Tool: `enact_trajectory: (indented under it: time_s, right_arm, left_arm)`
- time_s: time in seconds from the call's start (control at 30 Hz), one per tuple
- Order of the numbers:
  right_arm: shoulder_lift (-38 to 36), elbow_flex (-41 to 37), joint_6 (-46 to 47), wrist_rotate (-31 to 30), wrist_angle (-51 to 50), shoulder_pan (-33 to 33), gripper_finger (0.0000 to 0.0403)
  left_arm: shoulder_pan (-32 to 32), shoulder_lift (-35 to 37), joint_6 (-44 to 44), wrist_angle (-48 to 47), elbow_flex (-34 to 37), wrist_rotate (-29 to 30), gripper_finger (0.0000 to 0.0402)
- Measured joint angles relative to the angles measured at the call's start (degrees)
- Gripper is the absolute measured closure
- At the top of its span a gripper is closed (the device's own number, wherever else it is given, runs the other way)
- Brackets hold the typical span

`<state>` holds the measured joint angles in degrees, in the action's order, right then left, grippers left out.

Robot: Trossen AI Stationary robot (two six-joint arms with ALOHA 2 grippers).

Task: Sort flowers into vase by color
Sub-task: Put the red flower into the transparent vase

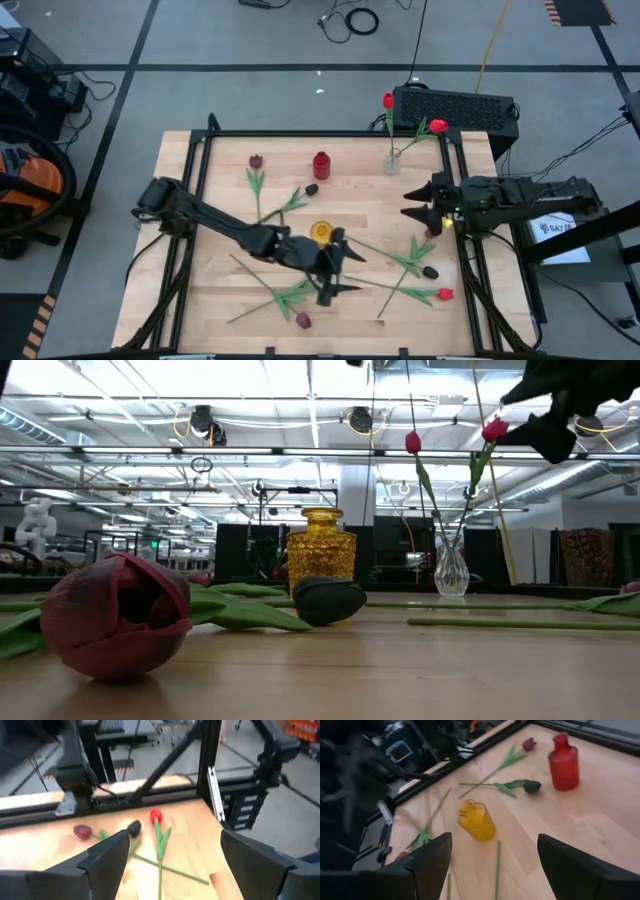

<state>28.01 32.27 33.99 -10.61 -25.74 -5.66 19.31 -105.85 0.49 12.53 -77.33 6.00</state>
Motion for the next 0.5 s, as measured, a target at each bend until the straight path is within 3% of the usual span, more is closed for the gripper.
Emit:
enact_trajectory:
  time_s: [0.5]
  right_arm:
    - [-2.81,0.14,-2.13,0.16,0.72,-0.89,0.0117]
  left_arm:
    - [-0.95,-19.07,-0.15,-7.08,-14.43,-5.66,0.0081]
